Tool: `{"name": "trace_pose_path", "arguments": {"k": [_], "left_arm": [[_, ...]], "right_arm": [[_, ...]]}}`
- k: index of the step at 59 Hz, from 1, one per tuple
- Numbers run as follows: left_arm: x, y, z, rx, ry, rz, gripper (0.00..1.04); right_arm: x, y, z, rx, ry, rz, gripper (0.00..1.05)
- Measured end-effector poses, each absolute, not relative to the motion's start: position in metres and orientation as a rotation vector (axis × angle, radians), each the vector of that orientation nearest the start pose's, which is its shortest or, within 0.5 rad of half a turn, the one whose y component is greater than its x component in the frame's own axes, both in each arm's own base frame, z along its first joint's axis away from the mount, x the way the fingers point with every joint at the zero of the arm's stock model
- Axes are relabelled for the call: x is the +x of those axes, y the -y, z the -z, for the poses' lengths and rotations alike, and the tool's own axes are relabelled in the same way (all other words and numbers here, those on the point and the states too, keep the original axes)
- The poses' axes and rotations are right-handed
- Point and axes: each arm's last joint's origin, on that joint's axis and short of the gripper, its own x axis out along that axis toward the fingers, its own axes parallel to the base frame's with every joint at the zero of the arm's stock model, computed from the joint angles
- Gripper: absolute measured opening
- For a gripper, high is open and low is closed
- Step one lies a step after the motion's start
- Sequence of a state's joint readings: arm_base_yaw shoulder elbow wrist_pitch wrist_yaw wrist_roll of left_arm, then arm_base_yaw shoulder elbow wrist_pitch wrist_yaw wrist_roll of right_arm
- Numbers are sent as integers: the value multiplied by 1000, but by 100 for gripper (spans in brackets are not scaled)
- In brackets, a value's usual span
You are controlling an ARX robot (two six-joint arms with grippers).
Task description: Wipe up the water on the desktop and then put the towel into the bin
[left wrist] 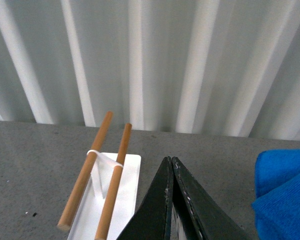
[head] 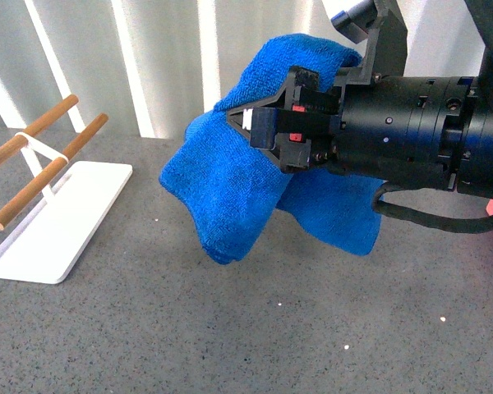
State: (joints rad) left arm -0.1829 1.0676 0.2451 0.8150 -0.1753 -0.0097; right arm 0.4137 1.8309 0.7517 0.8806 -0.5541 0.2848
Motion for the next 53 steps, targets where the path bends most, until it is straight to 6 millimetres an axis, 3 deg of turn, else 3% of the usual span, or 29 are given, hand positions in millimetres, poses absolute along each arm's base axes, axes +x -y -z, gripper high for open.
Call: {"name": "trace_pose_path", "arguments": {"k": [23, 35, 53], "left_arm": [[153, 5, -177, -7, -9, 23, 4], [142, 0, -168, -7, 5, -1, 4], [130, 0, -173, -7, 20, 2, 4]], "right_arm": [[310, -148, -148, 279, -356, -907, 5], [309, -147, -146, 279, -366, -899, 5], [307, -143, -145, 277, -384, -878, 5]]}}
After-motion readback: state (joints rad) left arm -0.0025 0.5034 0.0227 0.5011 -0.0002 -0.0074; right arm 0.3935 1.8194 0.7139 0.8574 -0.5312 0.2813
